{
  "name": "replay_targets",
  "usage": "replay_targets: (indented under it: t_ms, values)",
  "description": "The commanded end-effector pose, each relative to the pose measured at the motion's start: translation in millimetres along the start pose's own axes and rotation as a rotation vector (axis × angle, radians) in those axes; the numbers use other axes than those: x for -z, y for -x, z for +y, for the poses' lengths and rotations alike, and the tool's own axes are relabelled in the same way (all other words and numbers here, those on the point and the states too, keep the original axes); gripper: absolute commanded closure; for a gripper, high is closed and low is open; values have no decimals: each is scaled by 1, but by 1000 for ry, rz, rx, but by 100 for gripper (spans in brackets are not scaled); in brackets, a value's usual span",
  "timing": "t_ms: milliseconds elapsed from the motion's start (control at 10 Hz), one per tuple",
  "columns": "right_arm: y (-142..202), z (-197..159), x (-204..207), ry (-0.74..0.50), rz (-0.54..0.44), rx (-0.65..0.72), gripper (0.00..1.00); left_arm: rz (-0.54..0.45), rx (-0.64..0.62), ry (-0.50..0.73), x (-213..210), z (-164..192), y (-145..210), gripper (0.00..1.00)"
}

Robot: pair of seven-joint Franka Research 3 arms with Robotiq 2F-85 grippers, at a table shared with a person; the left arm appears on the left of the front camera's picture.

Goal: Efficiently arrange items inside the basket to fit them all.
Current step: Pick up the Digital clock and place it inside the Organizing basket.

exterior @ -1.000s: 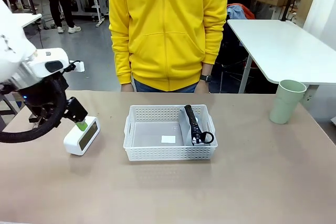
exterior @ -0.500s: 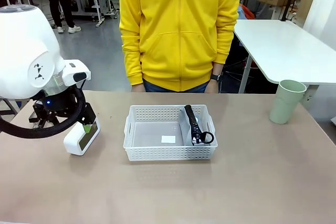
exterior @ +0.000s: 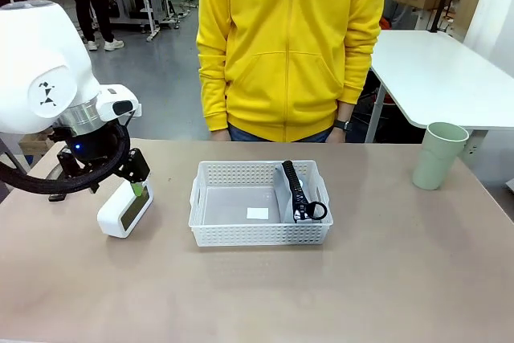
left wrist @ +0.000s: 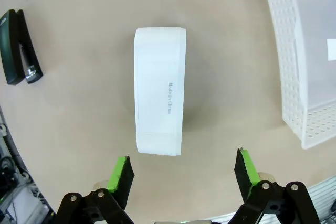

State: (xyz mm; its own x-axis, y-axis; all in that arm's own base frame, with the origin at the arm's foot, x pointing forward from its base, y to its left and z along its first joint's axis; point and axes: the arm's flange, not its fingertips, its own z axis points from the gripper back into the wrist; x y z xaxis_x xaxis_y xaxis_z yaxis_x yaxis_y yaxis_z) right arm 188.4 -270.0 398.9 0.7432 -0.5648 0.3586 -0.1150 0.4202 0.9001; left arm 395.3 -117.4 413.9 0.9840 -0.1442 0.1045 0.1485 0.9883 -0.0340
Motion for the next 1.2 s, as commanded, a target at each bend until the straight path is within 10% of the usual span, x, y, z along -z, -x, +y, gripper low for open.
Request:
replay_targets:
  t_ms: [0, 600, 1100]
  values:
    - [-2, 1, 1, -16, -18, -27, 0, 27, -1, -14, 5, 3, -10, 0]
    - [-2, 1, 1, -16, -18, -27, 0, 152, -26, -13, 50, 15, -42, 0]
    - [-2, 1, 1, -16, -18, -27, 0, 101, 190, -16, 60, 24, -45, 0]
